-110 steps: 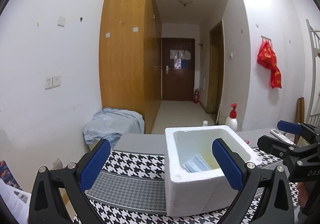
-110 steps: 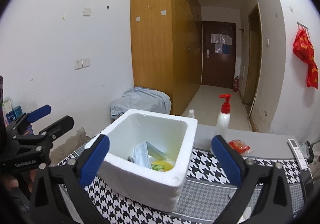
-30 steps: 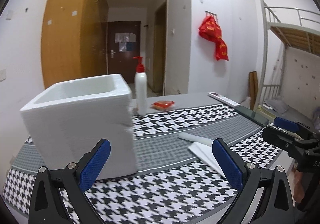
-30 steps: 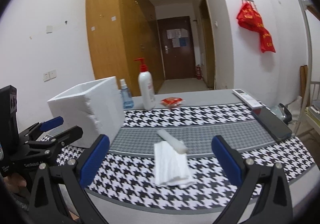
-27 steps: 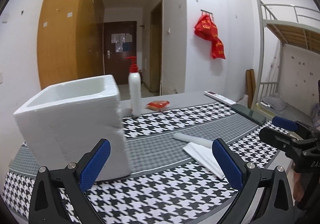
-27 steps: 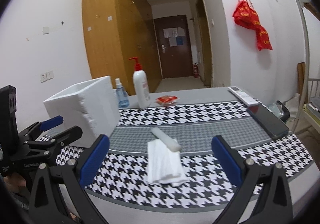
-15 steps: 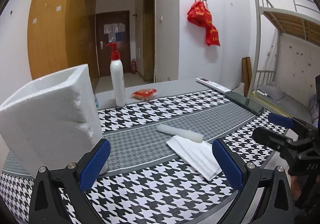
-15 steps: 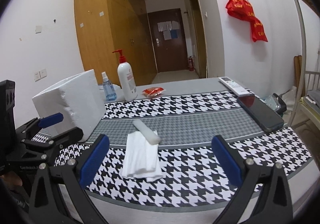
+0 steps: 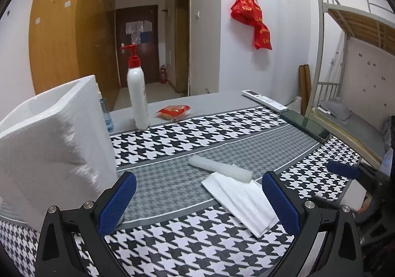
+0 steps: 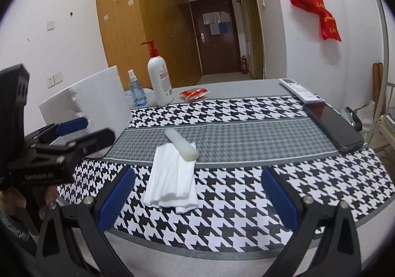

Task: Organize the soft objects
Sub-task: 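Move both tools toward the white tissue and white foam roll on the table, then close the right gripper on the white tissue while the left gripper grasps the white foam roll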

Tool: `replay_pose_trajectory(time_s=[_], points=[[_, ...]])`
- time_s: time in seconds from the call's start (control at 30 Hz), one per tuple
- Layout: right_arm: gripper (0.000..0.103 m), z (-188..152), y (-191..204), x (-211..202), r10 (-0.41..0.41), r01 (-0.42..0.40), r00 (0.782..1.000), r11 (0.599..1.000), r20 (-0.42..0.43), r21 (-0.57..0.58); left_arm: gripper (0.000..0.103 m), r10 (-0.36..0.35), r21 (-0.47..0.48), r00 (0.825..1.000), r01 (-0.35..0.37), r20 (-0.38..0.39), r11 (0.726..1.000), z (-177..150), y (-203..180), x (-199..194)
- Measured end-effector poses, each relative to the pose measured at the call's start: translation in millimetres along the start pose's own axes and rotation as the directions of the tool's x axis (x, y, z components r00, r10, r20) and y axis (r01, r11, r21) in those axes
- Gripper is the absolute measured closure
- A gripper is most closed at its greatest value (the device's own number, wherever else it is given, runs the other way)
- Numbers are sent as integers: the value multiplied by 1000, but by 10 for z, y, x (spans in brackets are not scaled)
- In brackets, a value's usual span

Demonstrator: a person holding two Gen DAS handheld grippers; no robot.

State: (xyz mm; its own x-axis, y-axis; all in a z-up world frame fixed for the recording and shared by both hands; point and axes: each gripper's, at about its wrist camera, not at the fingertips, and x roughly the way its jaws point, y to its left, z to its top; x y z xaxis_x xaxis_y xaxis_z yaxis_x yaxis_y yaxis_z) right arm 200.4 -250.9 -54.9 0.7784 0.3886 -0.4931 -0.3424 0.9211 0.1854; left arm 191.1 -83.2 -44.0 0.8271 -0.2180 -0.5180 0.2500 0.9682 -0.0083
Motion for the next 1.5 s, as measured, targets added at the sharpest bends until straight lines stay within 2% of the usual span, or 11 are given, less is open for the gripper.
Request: replay_pose_trajectory(time_s=[0.47, 0.53, 0.6, 0.63, 0.97, 1.07, 1.23, 1.33, 1.43, 1.5], points=[[0, -1, 82, 273, 43, -44, 995, 999, -85, -17, 1, -23, 25, 997, 25, -73, 999, 50, 65, 276], [2, 4, 111, 319, 54, -57, 994, 998, -100, -27, 1, -30, 23, 997, 31, -78, 999, 69, 83, 303], [15, 4, 127, 367, 67, -71, 990, 997, -125, -31, 1, -36, 24, 997, 38, -74, 999, 87, 106, 317], [17, 3, 133, 393, 74, -79, 988, 996, -136, -33, 1, -39, 23, 996, 41, -77, 999, 94, 118, 335], [18, 30, 196, 565, 70, -83, 977, 995, -200, -57, 1, -67, 28, 990, 71, -122, 997, 134, 107, 514], [28, 23, 217, 600, 74, -92, 973, 993, -219, -72, 1, -71, 26, 989, 75, -130, 997, 133, 113, 539], [35, -6, 287, 658, 72, -103, 964, 989, -254, -110, 1, -69, 22, 988, 73, -141, 997, 132, 118, 560], [43, -23, 298, 700, 59, -95, 958, 988, -279, -118, 1, -66, 14, 987, 69, -144, 998, 137, 120, 572], [48, -29, 296, 702, 40, -80, 960, 988, -277, -134, 1, -70, 18, 986, 73, -149, 997, 136, 97, 583], [61, -25, 282, 699, 20, -62, 962, 987, -273, -145, 1, -69, 22, 986, 73, -155, 997, 139, 75, 600]])
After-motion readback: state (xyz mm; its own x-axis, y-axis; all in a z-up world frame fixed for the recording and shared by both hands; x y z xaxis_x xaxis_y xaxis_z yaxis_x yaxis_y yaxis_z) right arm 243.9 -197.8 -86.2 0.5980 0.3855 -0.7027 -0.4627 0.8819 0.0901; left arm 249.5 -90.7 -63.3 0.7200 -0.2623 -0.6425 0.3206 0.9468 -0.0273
